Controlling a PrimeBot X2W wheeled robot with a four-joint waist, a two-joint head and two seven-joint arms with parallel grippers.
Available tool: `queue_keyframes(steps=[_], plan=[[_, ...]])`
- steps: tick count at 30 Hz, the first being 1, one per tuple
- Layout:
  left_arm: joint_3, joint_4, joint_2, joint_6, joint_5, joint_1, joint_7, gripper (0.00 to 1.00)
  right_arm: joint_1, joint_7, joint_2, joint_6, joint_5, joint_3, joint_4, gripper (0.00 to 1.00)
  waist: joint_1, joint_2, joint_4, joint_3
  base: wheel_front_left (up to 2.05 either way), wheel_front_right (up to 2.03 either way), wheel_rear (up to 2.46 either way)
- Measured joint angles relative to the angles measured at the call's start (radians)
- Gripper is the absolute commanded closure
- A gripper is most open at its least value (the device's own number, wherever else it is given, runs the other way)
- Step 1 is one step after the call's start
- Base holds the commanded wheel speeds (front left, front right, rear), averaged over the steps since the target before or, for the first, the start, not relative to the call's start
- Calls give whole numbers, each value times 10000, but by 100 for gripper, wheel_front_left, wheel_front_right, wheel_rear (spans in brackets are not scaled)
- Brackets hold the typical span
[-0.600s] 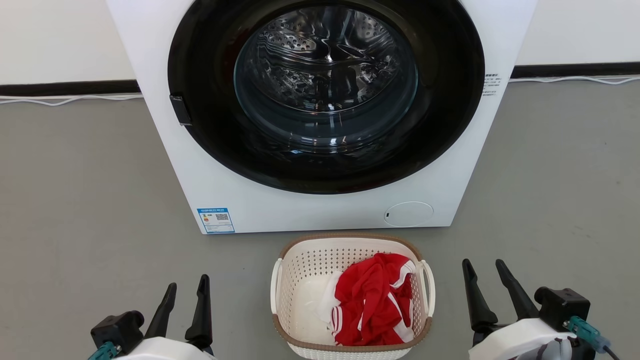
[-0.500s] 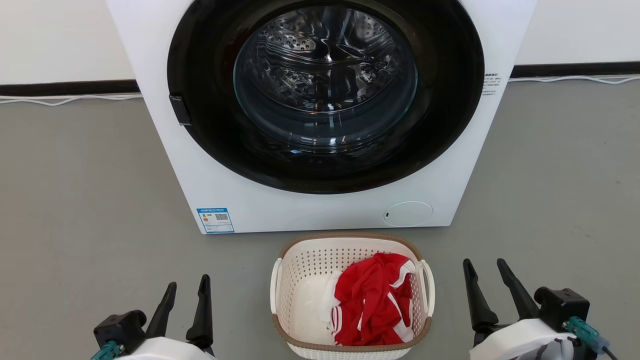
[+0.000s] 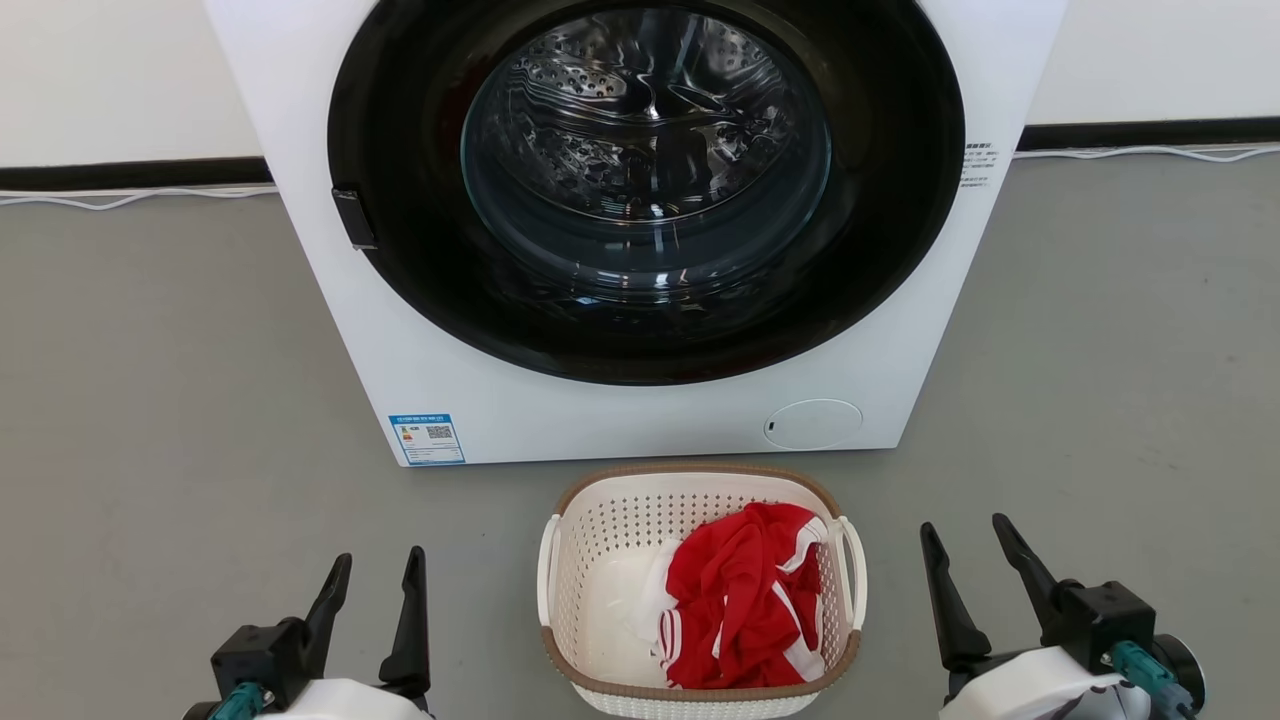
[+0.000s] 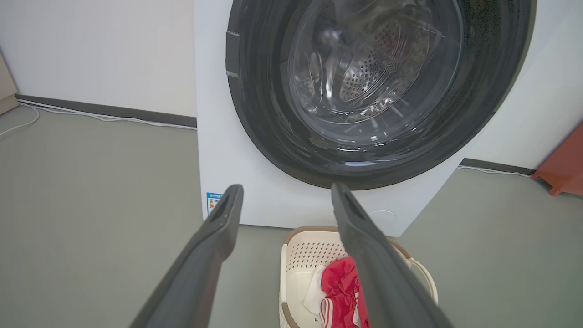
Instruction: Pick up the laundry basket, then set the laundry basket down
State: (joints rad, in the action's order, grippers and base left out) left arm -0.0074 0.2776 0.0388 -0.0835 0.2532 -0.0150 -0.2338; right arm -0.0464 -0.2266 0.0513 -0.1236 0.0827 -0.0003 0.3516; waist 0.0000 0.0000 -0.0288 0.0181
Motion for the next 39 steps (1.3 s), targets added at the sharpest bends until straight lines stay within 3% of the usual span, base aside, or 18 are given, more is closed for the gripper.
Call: queue_keyframes(steps=[7, 27, 39], plan=[[4, 2, 12, 0, -692, -2, -142, 0, -1, -186, -6, -4, -738, 8, 75, 0, 0, 0, -28, 21, 0, 0, 0], [-10, 56, 13, 56, -696, 0, -144, 0, -25, -215, -12, -10, -709, -4, 100, 0, 0, 0, -26, 252, 0, 0, 0], [-58, 90, 13, 54, -698, 466, -146, 0, -648, -215, -21, -10, -539, -403, 86, 0, 0, 0, -11, 1068, 0, 0, 0]])
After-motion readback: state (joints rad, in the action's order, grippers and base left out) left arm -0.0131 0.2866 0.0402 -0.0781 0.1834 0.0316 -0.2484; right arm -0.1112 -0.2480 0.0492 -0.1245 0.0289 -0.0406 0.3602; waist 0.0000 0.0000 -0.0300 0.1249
